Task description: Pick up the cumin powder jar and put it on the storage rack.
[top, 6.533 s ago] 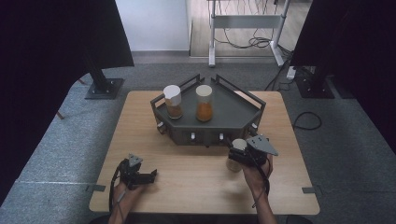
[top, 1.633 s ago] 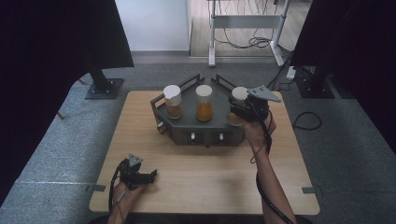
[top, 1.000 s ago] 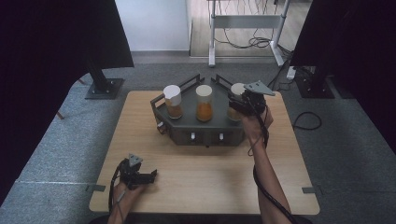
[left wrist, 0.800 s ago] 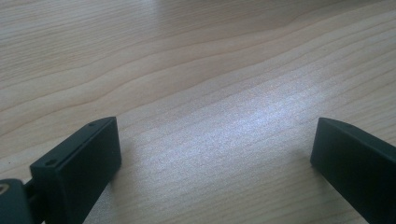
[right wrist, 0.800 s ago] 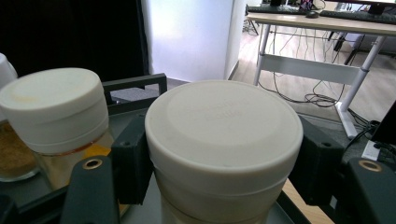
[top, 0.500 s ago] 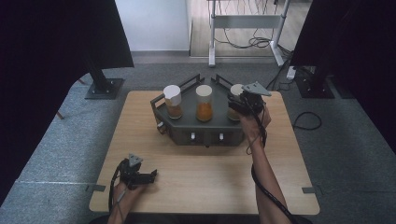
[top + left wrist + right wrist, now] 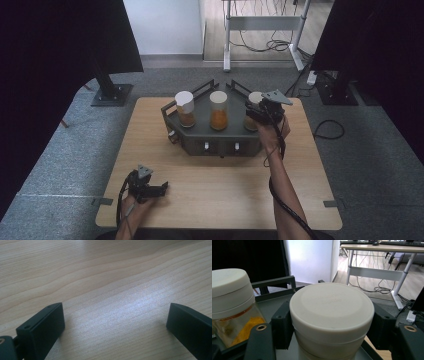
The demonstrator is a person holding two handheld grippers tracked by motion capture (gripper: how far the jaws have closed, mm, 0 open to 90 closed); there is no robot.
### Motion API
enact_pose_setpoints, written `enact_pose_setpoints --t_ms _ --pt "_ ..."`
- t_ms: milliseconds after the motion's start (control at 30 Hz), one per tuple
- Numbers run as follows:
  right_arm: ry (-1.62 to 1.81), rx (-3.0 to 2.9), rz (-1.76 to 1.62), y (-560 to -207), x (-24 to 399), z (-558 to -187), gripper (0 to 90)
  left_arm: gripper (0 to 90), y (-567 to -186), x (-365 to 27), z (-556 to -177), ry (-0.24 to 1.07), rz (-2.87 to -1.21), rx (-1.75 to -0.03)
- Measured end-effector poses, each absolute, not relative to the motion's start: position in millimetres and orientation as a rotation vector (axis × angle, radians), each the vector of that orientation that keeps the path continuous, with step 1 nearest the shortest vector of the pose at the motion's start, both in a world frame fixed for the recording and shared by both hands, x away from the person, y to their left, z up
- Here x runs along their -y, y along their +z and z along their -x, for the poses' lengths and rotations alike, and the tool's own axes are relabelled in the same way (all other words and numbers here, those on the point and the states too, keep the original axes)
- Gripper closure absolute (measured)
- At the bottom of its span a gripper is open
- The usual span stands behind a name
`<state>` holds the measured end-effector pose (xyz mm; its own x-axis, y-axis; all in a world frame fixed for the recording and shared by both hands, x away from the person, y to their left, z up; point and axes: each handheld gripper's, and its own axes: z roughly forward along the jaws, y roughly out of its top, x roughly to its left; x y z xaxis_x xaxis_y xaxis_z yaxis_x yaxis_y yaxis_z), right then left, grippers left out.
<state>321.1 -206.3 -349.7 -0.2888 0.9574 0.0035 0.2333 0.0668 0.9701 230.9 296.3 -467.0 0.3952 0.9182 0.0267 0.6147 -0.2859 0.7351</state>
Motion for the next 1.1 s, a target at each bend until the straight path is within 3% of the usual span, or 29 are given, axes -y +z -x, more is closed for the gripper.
enact_pose_setpoints --t_ms 167,367,467,1100 --pt "1.263 -1.629 -1.199 -350.7 206.7 -321.6 29.9 1.4 -467.0 -296.3 -230.8 0.605 -2.010 -1.306" --pt "1.294 -1.652 -1.184 -354.8 211.8 -324.6 9.0 1.4 -467.0 -296.2 -230.8 0.605 -2.009 -1.306" --pt "1.291 -1.647 -1.182 -354.8 211.8 -323.8 3.1 1.4 -467.0 -296.3 -230.9 0.604 -2.009 -1.306" --pt "1.323 -1.642 -1.148 -347.0 225.5 -296.1 3.4 1.4 -467.2 -296.0 -230.6 0.606 -2.007 -1.308"
